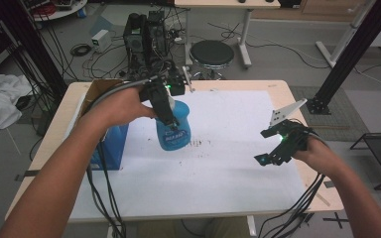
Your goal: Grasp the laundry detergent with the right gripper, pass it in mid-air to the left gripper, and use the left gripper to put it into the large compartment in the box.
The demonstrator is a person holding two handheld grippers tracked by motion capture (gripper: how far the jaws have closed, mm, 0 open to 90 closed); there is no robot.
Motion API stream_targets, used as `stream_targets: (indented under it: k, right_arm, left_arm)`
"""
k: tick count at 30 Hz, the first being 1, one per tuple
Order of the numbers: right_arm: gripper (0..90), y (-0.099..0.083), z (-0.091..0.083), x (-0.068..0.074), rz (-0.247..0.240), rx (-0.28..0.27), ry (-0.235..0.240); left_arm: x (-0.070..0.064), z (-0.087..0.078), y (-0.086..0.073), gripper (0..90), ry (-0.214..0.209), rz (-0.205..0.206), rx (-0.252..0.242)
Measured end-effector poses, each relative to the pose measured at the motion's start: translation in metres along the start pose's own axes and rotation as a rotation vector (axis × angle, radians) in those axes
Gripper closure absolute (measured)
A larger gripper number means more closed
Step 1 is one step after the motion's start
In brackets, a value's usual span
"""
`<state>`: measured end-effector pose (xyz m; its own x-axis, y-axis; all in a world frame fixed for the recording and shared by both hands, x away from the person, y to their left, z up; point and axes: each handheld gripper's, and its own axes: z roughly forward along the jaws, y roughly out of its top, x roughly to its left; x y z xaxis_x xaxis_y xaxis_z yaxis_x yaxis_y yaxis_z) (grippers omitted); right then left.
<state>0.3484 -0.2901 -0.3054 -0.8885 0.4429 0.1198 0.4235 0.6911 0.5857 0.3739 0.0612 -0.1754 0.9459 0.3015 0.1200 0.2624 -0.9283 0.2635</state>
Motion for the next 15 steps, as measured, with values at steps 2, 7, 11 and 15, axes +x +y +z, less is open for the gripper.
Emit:
stream_targets:
  k: [2,7,11,15]
  right_arm:
    - [0.8,-0.005,-0.007,-0.002,0.024,0.013,-0.018]
    - [0.8,-0.011,-0.016,-0.007,0.020,0.049,-0.076]
    - [0.8,-0.014,-0.024,-0.009,0.038,0.088,-0.106]
    - [0.8,-0.015,-0.027,-0.010,0.038,0.112,-0.098]
  left_arm:
    - [0.008,-0.008,-0.007,37.0,0.019,-0.017,0.011]
    - [0.019,-0.021,-0.019,36.9,0.031,-0.070,0.012]
    - [0.027,-0.040,-0.035,37.0,0.063,-0.140,0.005]
    - [0.031,-0.054,-0.044,37.0,0.073,-0.179,-0.014]
